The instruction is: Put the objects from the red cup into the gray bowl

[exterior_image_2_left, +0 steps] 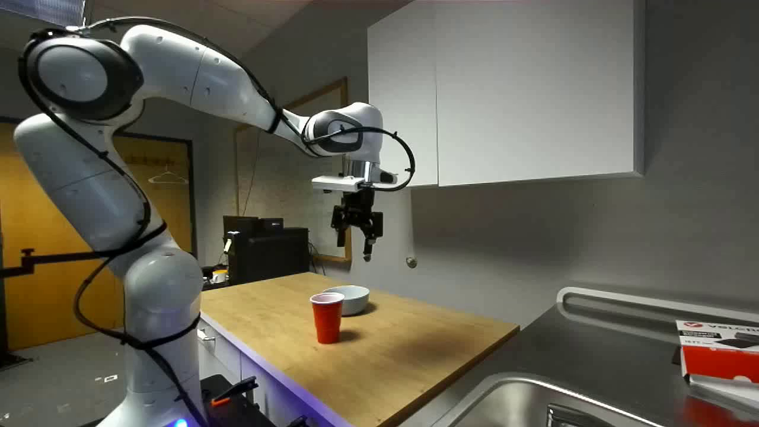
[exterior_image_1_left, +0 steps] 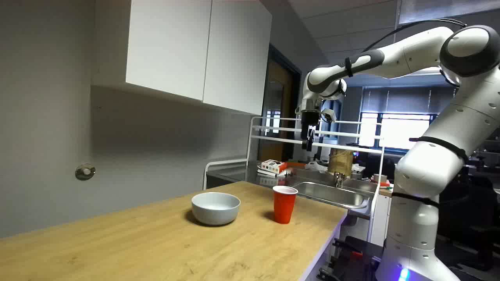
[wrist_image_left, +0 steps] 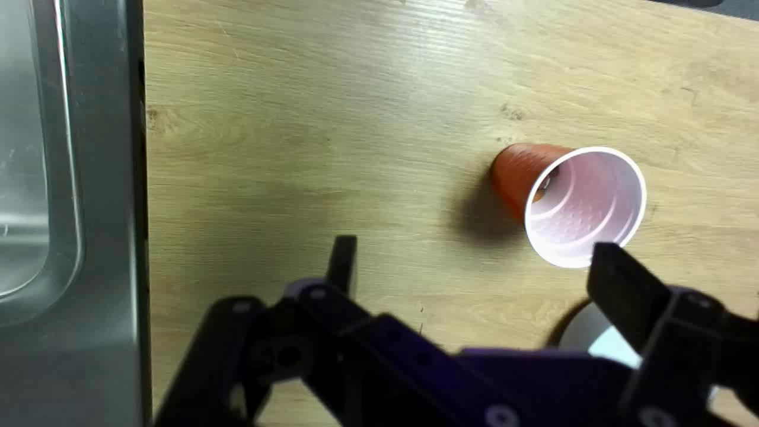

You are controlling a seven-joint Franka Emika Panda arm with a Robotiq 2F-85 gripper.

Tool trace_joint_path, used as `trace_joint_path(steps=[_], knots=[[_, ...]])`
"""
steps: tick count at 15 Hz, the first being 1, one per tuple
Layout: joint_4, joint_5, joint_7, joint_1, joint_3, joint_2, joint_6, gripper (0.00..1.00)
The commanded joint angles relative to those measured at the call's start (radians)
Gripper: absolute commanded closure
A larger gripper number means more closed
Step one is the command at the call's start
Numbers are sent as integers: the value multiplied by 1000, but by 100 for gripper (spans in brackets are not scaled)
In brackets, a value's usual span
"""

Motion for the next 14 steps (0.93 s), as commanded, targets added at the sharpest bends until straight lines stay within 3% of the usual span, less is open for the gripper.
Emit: trace_joint_path(steps=[1, 8, 14], knots=[[3, 7, -6, -17, 14, 3, -1, 0], [4, 7, -6, -17, 14, 2, -1, 0], [24, 80, 45, 4, 40, 135, -18, 0]])
